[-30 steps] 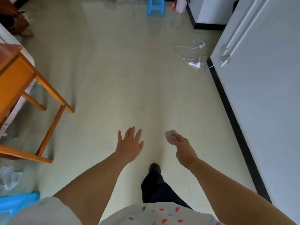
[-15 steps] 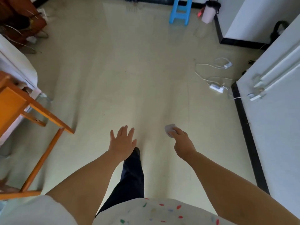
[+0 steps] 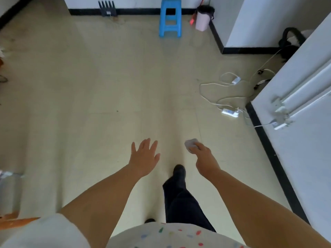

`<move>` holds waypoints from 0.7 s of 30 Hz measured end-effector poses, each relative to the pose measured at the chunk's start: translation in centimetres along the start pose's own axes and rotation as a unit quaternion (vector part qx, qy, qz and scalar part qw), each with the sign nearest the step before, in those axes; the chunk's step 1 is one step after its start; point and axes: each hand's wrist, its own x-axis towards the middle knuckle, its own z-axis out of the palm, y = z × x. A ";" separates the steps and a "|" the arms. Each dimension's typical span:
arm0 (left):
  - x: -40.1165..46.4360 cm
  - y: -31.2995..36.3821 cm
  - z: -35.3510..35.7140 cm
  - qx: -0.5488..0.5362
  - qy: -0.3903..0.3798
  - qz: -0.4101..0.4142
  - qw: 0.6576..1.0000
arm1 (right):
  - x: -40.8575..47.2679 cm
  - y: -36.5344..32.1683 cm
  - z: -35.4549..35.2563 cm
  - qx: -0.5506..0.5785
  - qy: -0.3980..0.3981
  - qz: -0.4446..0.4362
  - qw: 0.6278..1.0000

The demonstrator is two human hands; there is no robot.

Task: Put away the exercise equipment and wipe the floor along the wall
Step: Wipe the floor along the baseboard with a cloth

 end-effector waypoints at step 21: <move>50.2 0.5 -17.0 -0.028 -0.032 -0.052 0.998 | 50.4 11.9 -19.4 -0.003 -0.028 -0.023 0.999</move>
